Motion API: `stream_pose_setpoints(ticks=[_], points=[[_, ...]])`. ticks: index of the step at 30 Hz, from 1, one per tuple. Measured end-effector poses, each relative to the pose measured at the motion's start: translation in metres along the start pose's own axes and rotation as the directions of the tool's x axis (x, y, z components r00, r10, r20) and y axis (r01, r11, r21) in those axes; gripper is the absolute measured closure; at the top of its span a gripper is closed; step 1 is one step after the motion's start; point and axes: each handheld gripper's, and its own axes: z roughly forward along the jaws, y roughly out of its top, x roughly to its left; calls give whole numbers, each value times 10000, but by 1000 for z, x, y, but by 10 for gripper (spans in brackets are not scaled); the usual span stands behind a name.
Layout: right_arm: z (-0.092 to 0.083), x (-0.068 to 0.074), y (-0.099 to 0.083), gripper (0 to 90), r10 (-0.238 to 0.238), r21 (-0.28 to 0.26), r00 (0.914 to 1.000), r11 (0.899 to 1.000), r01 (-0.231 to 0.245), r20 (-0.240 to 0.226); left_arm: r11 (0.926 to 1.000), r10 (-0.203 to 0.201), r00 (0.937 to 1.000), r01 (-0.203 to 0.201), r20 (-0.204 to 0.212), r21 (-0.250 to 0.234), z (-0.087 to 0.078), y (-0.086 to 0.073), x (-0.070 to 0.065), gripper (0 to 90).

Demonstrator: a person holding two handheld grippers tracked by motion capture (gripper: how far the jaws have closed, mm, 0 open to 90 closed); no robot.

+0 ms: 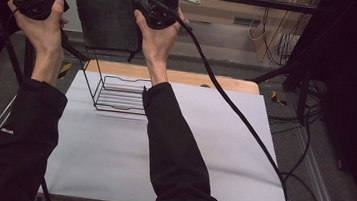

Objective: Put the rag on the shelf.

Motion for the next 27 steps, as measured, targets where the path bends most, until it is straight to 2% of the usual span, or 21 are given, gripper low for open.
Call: stream_pose_setpoints(ticks=[4,6,11,14,18,27], points=[[7,-6,-4,792,-10,107,10000,9999,10,-10,9998,-174,9998,174,-4,97,7,-5,7,801],[9,-7,-7,792,-121,149,9999,9998,121,-27,9998,-79,9999,80,-77,202,10,-8,10,802],[14,-10,-19,792,-27,286,9999,9996,31,-140,9990,-6,10000,10,-95,440,14,-14,16,802],[15,-10,-24,792,-77,435,9999,9990,82,-130,9992,-16,10000,18,-45,396,14,-19,18,802],[13,-10,-29,792,-161,617,9997,9979,172,-186,9980,-161,9998,157,66,609,12,-28,21,801],[3,-7,-45,789,142,1232,9998,9923,-120,-164,9939,-6,9993,-35,376,1104,1,-42,21,800]])
